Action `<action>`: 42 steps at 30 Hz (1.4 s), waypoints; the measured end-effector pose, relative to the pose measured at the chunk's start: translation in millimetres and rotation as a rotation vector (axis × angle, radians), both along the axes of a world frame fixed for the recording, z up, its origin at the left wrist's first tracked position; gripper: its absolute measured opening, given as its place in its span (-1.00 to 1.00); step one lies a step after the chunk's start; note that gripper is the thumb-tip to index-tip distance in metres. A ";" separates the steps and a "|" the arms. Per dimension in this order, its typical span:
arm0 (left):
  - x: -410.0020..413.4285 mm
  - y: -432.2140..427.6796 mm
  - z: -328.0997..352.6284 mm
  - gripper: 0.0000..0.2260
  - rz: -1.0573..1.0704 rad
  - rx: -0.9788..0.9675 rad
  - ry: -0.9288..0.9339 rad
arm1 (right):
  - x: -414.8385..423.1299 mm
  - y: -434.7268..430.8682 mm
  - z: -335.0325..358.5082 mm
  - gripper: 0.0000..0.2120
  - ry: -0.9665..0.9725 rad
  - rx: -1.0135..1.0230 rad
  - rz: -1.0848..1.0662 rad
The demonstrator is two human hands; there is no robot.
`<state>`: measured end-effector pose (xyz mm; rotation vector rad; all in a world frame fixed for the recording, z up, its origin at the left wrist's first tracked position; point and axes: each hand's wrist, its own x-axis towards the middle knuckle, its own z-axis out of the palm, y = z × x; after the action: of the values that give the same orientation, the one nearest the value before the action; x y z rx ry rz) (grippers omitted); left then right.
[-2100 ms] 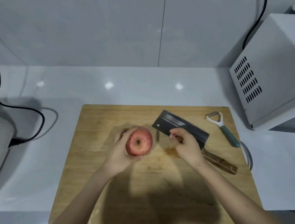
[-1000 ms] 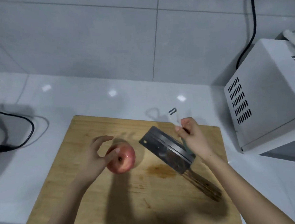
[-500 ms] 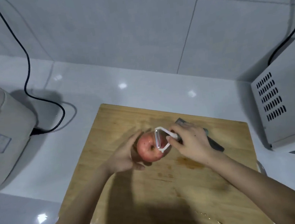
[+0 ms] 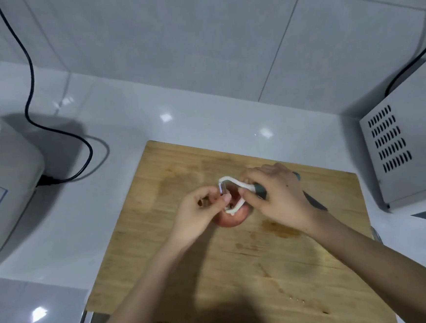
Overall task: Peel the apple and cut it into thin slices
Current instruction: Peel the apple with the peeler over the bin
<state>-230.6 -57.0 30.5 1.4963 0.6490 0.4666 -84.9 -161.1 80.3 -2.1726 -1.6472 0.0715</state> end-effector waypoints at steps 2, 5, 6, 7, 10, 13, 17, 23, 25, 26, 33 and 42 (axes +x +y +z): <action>2.8 -1.1 -2.7 -0.90 0.076 0.057 0.012 | -5.6 -1.6 1.7 -0.82 -0.082 0.038 -0.022; 7.5 -5.5 2.7 -0.84 0.151 0.211 0.055 | -16.3 -2.1 1.6 -0.82 -0.237 0.016 -0.067; 7.9 -7.0 5.4 -0.86 0.162 0.228 0.065 | -19.0 -2.6 1.0 -0.83 -0.241 0.014 -0.086; 6.9 -6.2 6.4 -0.91 0.152 0.212 0.078 | -19.9 -3.7 1.4 -0.82 -0.218 0.022 -0.110; -3.8 5.1 7.6 -0.81 0.083 0.103 0.136 | -13.2 -11.1 2.3 -0.81 -0.131 0.052 -0.197; -9.8 28.6 2.2 -0.49 -0.059 -0.066 0.251 | -3.7 -20.0 -0.4 -0.84 -0.119 0.042 -0.225; 8.4 46.9 -11.6 0.01 -0.592 0.278 0.561 | 2.3 -25.2 -10.0 -0.92 -0.138 0.021 -0.155; 25.1 75.7 -26.6 -0.14 -0.781 -0.285 0.350 | 13.1 -28.4 -23.0 -0.95 -0.017 -0.068 -0.165; 31.3 82.4 -26.8 -0.49 -0.696 -0.411 0.333 | 12.4 -29.2 -27.0 -0.98 0.270 -0.148 -0.260; 35.3 82.7 -25.0 -0.61 -0.659 -0.440 0.366 | 11.6 -30.1 -30.9 -0.97 0.474 -0.195 -0.303; 48.6 64.0 -13.8 -0.36 -0.745 -0.357 0.577 | -7.6 -39.7 -66.8 -0.91 1.208 -0.082 -0.469; 60.4 18.5 -6.1 -0.59 -0.538 -0.342 0.626 | 7.5 -58.2 -74.8 -0.80 1.310 -0.079 -0.488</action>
<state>-170.2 -38.5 24.4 1.4061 0.7220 -0.5261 -77.4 -219.3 5.5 -1.7509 -0.3689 1.1285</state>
